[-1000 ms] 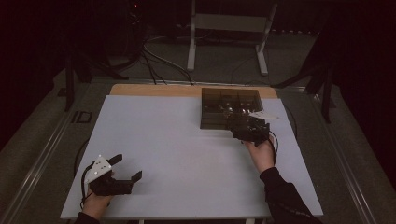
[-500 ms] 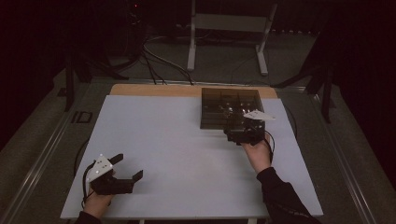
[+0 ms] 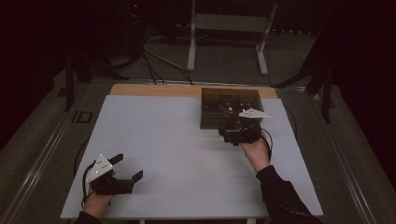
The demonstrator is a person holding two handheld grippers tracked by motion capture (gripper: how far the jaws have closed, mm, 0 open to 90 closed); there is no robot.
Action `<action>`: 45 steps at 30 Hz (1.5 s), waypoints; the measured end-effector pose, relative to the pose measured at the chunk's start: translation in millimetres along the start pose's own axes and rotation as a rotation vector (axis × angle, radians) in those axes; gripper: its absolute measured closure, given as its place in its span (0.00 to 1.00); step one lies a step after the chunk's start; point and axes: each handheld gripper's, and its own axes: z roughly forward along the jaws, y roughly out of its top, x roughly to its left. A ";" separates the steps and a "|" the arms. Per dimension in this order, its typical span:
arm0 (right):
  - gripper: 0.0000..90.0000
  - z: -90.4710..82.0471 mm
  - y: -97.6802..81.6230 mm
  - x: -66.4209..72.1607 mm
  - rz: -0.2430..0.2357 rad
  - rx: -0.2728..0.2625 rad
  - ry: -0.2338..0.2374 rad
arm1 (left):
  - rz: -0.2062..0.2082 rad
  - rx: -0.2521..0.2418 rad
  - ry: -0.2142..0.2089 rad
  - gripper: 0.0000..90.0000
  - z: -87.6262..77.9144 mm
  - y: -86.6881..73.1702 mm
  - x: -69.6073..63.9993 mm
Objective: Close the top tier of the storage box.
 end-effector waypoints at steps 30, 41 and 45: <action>0.00 -17.1 -33.7 15.1 -0.088 -0.034 0.132 | 0.004 -0.001 -0.002 0.00 -1.9 -0.1 -0.9; 0.00 -22.4 -60.1 15.3 -0.128 0.004 0.134 | 0.004 0.000 -0.006 0.00 -1.9 0.0 -1.0; 0.00 -22.2 -69.0 15.0 -0.155 0.031 0.150 | 0.003 0.001 -0.007 0.00 -1.8 0.0 -0.9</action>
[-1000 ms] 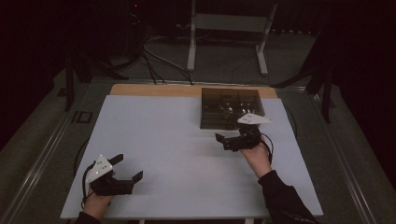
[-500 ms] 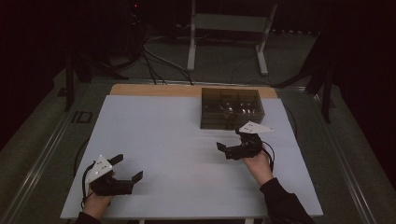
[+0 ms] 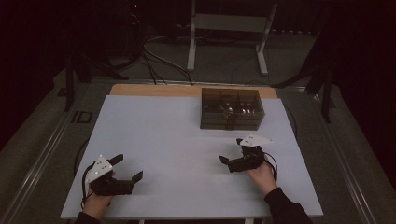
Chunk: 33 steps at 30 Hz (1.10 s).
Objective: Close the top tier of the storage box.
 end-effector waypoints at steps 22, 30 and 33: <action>0.00 -33.0 -41.2 -4.9 -0.001 0.027 -0.039 | 0.005 -0.002 0.001 0.00 -0.6 0.1 -0.5; 0.00 -47.9 -52.9 -12.2 0.034 0.037 -0.068 | 0.004 -0.005 0.002 0.00 -1.0 0.1 0.0; 0.00 -54.2 -57.6 -16.0 0.052 0.038 -0.085 | 0.006 -0.003 0.001 0.00 -0.9 0.2 -0.3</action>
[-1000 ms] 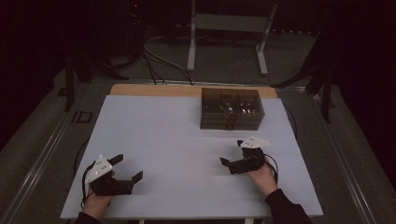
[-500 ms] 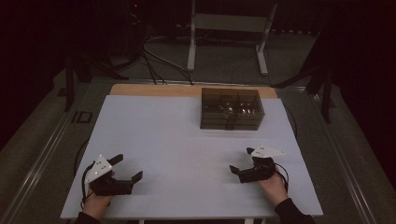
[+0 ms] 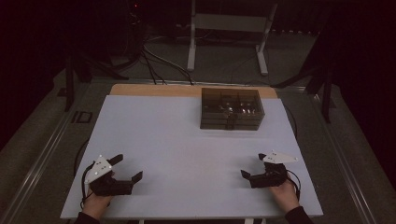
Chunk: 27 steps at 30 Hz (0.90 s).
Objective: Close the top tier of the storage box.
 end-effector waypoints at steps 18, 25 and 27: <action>0.00 -2.4 -3.3 -6.3 0.017 -0.006 -0.025 | 0.010 0.009 -0.004 0.00 1.9 -0.4 -0.8; 0.00 -1.6 -4.5 -5.8 0.014 0.004 -0.031 | 0.008 0.008 -0.004 0.00 1.9 -0.4 -0.5; 0.00 -1.6 -4.7 -5.9 0.015 0.004 -0.028 | 0.008 0.006 -0.003 0.00 1.8 -0.2 -0.6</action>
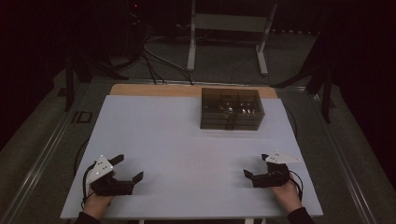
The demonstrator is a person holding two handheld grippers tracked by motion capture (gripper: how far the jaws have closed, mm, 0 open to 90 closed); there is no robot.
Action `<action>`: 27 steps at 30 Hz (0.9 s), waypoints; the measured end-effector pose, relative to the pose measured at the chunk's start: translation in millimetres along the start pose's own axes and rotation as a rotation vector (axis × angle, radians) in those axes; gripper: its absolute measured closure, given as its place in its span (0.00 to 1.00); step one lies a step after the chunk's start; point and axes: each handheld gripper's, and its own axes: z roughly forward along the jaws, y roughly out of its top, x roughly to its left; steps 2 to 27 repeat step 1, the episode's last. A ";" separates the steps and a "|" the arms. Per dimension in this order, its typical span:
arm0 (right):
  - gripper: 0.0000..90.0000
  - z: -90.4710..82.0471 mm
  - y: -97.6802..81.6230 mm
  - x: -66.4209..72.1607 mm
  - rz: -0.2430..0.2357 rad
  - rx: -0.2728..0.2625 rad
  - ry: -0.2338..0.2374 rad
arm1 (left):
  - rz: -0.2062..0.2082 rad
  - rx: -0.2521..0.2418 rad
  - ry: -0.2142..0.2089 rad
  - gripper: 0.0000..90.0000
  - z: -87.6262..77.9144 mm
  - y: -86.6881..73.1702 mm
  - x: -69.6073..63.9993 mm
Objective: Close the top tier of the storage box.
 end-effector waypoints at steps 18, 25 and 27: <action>0.00 0.7 -0.4 0.3 0.002 0.001 0.003 | -0.004 -0.003 -0.001 0.00 0.0 0.2 -0.1; 0.00 0.7 -0.4 0.3 0.002 0.001 0.003 | -0.004 -0.003 -0.001 0.00 0.0 0.2 -0.1; 0.00 0.7 -0.4 0.3 0.002 0.001 0.003 | -0.004 -0.003 -0.001 0.00 0.0 0.2 -0.1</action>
